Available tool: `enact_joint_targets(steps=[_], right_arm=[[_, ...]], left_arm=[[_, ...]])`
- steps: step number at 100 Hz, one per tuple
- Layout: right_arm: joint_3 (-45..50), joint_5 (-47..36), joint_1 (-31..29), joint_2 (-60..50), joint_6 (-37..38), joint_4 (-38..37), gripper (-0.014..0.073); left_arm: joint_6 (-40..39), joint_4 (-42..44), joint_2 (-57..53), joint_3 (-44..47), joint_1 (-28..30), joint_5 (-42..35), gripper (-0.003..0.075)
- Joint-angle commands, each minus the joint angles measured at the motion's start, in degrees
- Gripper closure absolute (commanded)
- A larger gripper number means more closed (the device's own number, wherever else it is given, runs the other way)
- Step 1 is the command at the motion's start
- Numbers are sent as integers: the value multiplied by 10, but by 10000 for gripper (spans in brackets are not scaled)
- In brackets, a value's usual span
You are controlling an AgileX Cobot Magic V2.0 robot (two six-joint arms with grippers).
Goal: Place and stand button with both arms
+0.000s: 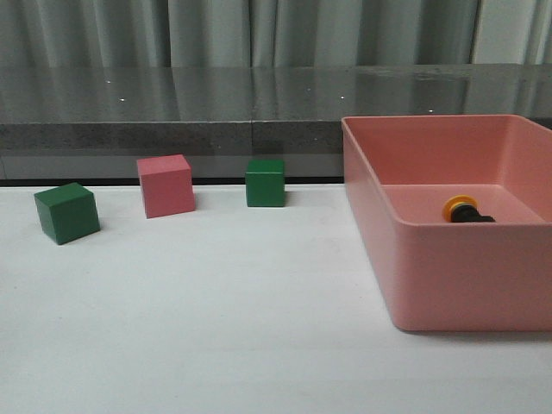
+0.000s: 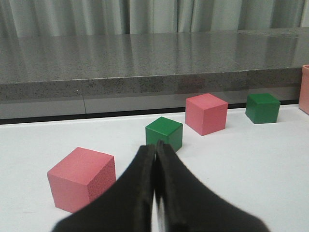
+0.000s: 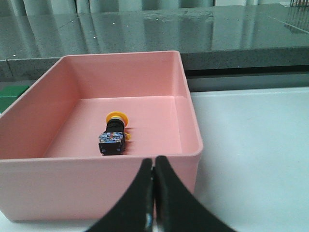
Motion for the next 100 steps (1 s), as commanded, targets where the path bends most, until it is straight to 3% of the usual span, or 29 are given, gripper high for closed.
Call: enact_joint_targets(steps=[1,59,82,100], right_arm=[[-8,-50,-2,-6,-5,-7,659],[-8,-50,-2,-6,-5,-7,659],[-20,-99,-2,-6,-4,-4,659],[-108,16,-2,6,-4,18,659]], left_arm=[[-2,-1,-17,17,-1,-49,739],[-2,-1,-17,17,-1,-49,739],[-2,-1,-17,17,-1,-49,739],[-2,-1,-17,17,-1,-49,739]])
